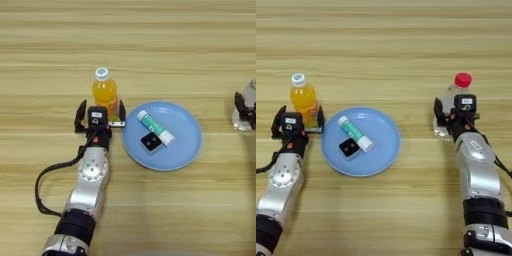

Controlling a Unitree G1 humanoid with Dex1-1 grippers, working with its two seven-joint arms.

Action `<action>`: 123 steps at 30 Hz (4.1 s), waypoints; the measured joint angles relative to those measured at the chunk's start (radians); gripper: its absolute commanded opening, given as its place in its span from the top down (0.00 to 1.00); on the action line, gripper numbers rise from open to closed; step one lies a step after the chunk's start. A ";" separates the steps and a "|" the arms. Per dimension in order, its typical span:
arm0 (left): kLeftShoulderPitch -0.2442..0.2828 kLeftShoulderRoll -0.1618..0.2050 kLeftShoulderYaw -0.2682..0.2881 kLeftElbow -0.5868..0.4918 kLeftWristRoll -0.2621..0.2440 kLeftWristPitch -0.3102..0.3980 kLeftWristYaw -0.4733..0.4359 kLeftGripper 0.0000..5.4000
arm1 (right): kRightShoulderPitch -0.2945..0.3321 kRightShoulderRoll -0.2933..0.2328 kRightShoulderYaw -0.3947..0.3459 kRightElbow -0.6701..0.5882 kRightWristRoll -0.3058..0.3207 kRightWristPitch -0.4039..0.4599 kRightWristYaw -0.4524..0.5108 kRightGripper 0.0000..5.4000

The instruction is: Move the objects on the table

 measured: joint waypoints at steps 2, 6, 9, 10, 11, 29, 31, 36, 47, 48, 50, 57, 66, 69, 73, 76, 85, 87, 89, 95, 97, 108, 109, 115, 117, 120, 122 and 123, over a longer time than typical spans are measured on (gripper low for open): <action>0.000 0.000 0.000 0.000 0.000 0.000 0.000 0.00 | -0.001 -0.002 0.004 0.002 -0.006 -0.003 0.000 0.31; 0.000 0.000 0.000 0.000 0.000 0.000 0.001 0.00 | -0.006 -0.007 0.010 0.003 -0.017 -0.002 -0.002 0.22; 0.000 0.000 0.000 -0.001 0.000 0.000 0.003 0.00 | -0.026 -0.015 0.011 -0.005 -0.014 0.005 0.007 0.17; 0.000 0.000 0.000 -0.001 0.000 0.000 0.003 0.00 | -0.031 -0.017 0.014 -0.008 -0.013 0.005 0.015 0.14; 0.000 0.000 0.000 -0.001 0.000 0.000 0.004 0.00 | -0.034 -0.018 0.015 -0.010 -0.011 0.006 0.023 0.13; 0.002 0.000 -0.001 -0.024 0.000 0.003 0.005 0.00 | -0.029 -0.013 0.015 -0.010 0.040 0.065 0.042 0.00; 0.003 0.000 -0.001 -0.027 0.000 0.003 0.005 0.00 | -0.019 -0.013 0.007 -0.011 0.048 0.075 0.042 0.00; 0.006 0.000 -0.001 -0.036 0.001 0.005 0.005 0.00 | 0.041 -0.013 0.003 -0.060 0.049 0.076 0.041 0.00; 0.010 0.000 -0.003 -0.045 0.001 0.016 0.006 0.00 | 0.270 -0.013 0.029 -0.326 0.033 0.151 0.044 0.00; 0.010 0.000 -0.004 -0.046 0.001 0.016 0.006 0.00 | 0.287 -0.014 0.031 -0.347 0.033 0.165 0.045 0.00; 0.011 0.000 -0.004 -0.048 0.002 0.017 0.006 0.00 | 0.340 -0.016 0.042 -0.407 0.033 0.190 0.054 0.00; 0.011 0.000 -0.007 -0.052 0.002 0.019 0.007 0.00 | 0.504 -0.045 0.116 -0.609 0.033 0.293 0.116 0.00; 0.011 0.000 -0.008 -0.052 0.002 0.021 0.007 0.00 | 0.593 -0.097 0.223 -0.808 0.039 0.382 0.204 0.00; 0.011 0.000 -0.008 -0.052 0.002 0.021 0.007 0.00 | 0.592 -0.107 0.248 -0.848 0.040 0.372 0.224 0.00; 0.011 0.000 -0.008 -0.051 0.002 0.021 0.007 0.00 | 0.559 -0.108 0.297 -0.870 0.031 0.351 0.238 0.00; 0.011 0.000 -0.009 -0.051 0.002 0.021 0.007 0.00 | 0.496 -0.091 0.327 -0.869 0.024 0.347 0.236 0.00; 0.011 0.000 -0.014 -0.052 0.002 0.023 0.010 0.00 | 0.321 -0.028 0.408 -0.764 0.003 0.381 0.202 0.00; 0.011 0.000 -0.016 -0.052 0.002 0.023 0.012 0.00 | 0.277 -0.014 0.429 -0.734 0.003 0.407 0.199 0.00; 0.011 0.000 -0.017 -0.052 0.002 0.023 0.014 0.00 | 0.244 -0.008 0.445 -0.712 0.003 0.436 0.201 0.00; 0.011 0.001 -0.019 -0.056 0.002 0.026 0.017 0.00 | 0.172 0.002 0.489 -0.648 0.004 0.534 0.216 0.00; 0.011 0.001 -0.019 -0.058 0.002 0.026 0.018 0.00 | 0.149 0.006 0.493 -0.632 0.004 0.554 0.216 0.00; 0.011 0.001 -0.023 -0.060 0.003 0.027 0.022 0.00 | -0.020 0.090 0.475 -0.493 0.017 0.641 0.195 0.00; 0.011 0.001 -0.023 -0.060 0.003 0.027 0.022 0.00 | -0.033 0.093 0.476 -0.477 0.017 0.644 0.195 0.00; 0.013 0.001 -0.025 -0.069 0.003 0.028 0.022 0.00 | -0.049 0.113 0.503 -0.385 0.004 0.642 0.195 0.00; 0.013 0.001 -0.027 -0.070 0.003 0.029 0.022 0.00 | -0.049 0.112 0.511 -0.365 -0.005 0.635 0.195 0.00; 0.014 0.001 -0.029 -0.075 0.003 0.038 0.023 0.00 | -0.043 0.106 0.531 -0.359 -0.026 0.619 0.197 0.00; 0.014 0.001 -0.029 -0.079 0.003 0.040 0.024 0.00 | -0.037 0.106 0.544 -0.361 -0.033 0.618 0.199 0.00; 0.014 0.001 -0.029 -0.079 0.003 0.040 0.024 0.00 | -0.033 0.107 0.547 -0.360 -0.036 0.616 0.197 0.00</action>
